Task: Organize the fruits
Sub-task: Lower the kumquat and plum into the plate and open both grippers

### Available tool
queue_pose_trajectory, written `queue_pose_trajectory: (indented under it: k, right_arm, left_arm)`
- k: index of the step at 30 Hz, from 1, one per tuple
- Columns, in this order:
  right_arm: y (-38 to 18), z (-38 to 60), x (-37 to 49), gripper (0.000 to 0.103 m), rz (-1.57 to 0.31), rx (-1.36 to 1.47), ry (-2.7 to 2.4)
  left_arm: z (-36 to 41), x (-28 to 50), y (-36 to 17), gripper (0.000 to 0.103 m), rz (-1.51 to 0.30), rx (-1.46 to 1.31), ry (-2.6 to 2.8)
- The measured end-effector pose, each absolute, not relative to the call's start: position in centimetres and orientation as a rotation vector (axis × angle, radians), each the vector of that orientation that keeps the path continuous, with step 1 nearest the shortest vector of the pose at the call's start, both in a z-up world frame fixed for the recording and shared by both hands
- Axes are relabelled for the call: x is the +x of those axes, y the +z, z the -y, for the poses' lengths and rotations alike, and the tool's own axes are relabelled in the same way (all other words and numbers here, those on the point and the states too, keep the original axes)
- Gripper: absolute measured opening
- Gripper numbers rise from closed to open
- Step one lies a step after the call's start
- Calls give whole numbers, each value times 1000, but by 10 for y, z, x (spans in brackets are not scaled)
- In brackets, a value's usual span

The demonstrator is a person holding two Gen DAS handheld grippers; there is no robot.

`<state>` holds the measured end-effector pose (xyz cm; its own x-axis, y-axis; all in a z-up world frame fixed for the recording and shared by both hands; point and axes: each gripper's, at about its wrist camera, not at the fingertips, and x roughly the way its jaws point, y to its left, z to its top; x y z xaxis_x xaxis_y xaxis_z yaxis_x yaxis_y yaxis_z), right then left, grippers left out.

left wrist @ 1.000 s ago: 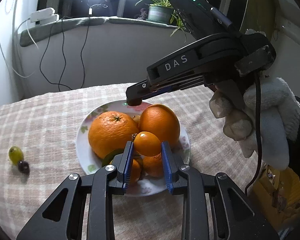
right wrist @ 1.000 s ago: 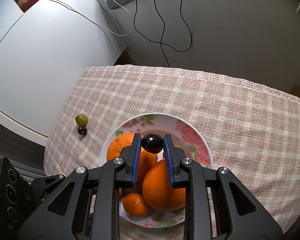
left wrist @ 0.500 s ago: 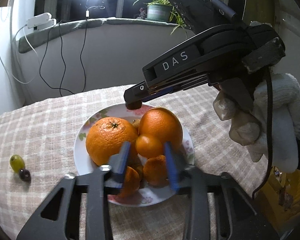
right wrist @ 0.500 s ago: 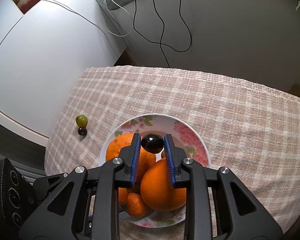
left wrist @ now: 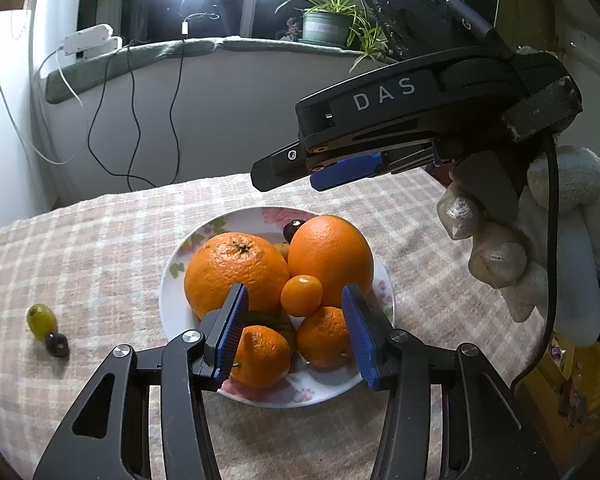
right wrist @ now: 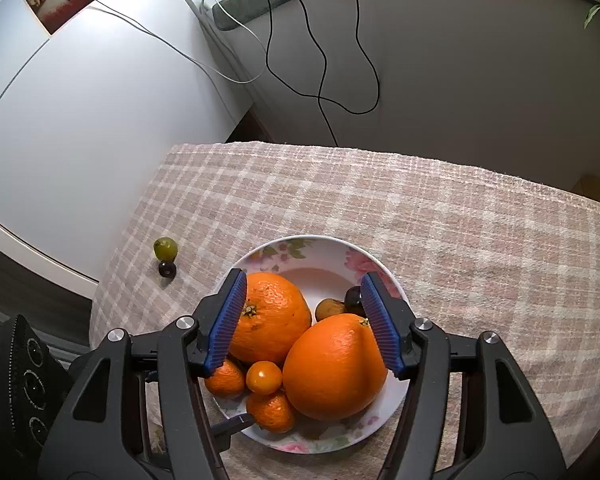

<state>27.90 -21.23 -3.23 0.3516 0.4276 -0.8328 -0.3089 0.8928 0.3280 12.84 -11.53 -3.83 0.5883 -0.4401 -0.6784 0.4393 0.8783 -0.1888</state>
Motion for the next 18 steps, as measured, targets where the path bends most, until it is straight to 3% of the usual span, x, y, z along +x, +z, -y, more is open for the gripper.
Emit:
queue_pose_trajectory:
  k: [18]
  right_arm:
    - [-13,194,258,66,-1008,67,509]
  left_arm:
    - [63,116,-33,48,-780,-53,-432]
